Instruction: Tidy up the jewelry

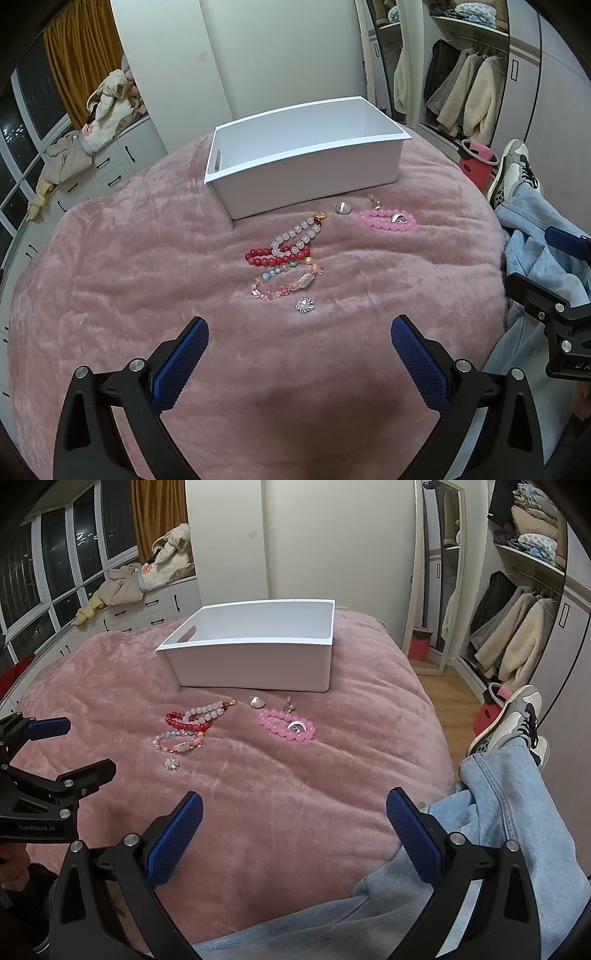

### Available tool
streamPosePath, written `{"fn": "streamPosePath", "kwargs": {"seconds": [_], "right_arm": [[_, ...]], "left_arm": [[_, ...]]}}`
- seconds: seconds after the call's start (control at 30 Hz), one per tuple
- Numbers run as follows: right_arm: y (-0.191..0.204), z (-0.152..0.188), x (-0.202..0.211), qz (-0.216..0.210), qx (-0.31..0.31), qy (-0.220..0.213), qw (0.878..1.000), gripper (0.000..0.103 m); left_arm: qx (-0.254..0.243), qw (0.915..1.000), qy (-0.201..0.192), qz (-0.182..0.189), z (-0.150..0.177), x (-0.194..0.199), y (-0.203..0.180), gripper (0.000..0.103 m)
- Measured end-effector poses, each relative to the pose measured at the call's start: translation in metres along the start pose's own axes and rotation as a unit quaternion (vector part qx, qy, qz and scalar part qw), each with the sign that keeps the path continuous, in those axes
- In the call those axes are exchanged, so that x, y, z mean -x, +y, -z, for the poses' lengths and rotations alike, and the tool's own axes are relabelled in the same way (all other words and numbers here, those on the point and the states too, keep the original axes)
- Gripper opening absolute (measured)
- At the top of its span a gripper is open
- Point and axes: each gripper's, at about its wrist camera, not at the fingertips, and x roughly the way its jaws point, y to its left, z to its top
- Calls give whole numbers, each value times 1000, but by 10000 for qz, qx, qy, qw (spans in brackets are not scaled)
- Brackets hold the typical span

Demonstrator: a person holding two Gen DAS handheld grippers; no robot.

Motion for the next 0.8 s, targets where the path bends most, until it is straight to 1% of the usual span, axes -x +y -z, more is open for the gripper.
{"fn": "streamPosePath", "kwargs": {"seconds": [0.2, 0.47, 0.63, 0.8], "right_arm": [[-1, -1, -5, -46, -66, 35, 10000, 98], [-8, -8, -27, -156, -55, 183, 9997, 98], [-11, -23, -56, -225, -25, 377, 9990, 98], [-14, -46, -103, -258, 77, 577, 9980, 98]], "left_arm": [[1, 9999, 97, 65, 2, -13, -3, 100], [64, 9996, 239, 144, -1, -36, 4, 100], [138, 9991, 313, 240, -7, -66, 9, 100], [202, 9987, 338, 311, -12, -101, 16, 100]]}}
